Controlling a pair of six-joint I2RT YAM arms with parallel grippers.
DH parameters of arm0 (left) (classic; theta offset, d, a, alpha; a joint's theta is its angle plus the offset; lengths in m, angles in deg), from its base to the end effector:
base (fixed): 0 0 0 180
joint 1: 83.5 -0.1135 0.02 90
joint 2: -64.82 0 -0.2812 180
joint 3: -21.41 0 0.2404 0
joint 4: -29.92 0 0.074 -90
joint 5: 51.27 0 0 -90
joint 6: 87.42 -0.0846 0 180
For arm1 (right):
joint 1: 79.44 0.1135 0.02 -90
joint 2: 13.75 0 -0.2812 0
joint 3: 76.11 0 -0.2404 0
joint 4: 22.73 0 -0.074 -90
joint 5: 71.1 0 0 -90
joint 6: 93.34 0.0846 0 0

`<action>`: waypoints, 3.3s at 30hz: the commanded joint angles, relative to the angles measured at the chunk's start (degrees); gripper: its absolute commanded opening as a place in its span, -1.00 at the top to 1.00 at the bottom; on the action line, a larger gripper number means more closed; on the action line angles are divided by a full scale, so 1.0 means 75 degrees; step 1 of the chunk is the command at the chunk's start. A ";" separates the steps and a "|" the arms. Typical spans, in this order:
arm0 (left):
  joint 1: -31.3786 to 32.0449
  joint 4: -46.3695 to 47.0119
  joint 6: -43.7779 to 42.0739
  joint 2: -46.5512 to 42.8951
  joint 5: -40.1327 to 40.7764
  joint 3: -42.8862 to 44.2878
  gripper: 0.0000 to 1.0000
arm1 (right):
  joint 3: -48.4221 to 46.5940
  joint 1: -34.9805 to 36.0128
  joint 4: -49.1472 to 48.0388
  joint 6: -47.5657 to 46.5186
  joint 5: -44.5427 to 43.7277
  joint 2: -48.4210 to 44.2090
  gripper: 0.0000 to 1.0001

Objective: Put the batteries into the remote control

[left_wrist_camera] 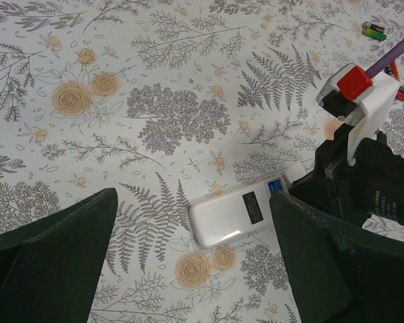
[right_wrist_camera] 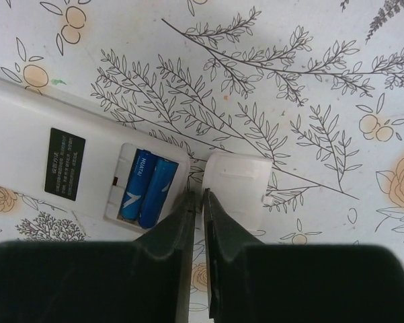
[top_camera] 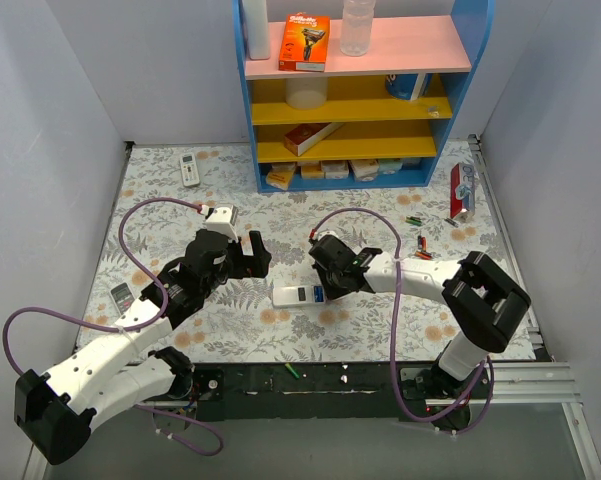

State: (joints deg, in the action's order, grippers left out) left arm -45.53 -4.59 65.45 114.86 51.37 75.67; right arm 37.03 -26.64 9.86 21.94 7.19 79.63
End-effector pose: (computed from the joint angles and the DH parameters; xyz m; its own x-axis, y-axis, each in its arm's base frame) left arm 0.1803 -0.1173 0.2678 -0.5830 -0.6465 -0.4920 -0.1480 0.6800 -0.7181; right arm 0.2145 0.2542 0.1523 -0.7753 -0.3298 -0.5386 -0.4267 0.9023 0.0618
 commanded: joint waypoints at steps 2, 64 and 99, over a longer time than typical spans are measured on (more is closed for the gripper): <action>-0.0048 0.0107 -0.0004 -0.0133 -0.0045 -0.0070 -0.96 | -0.0079 0.0086 0.0383 -0.0054 -0.0420 0.0112 0.90; 0.0397 0.6868 -0.5676 -0.0907 -0.6561 -0.2343 -0.92 | 0.1350 -0.0477 -0.6132 0.3016 0.5486 -0.4576 0.97; 0.0397 0.7725 -0.4914 -0.0649 -0.6256 -0.2601 -0.09 | 0.1760 -0.0477 -0.6742 0.3602 0.5393 -0.4318 0.97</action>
State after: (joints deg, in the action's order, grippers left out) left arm -42.77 52.76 28.58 110.29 3.37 56.86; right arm 49.97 -29.94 -37.24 48.58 47.47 47.28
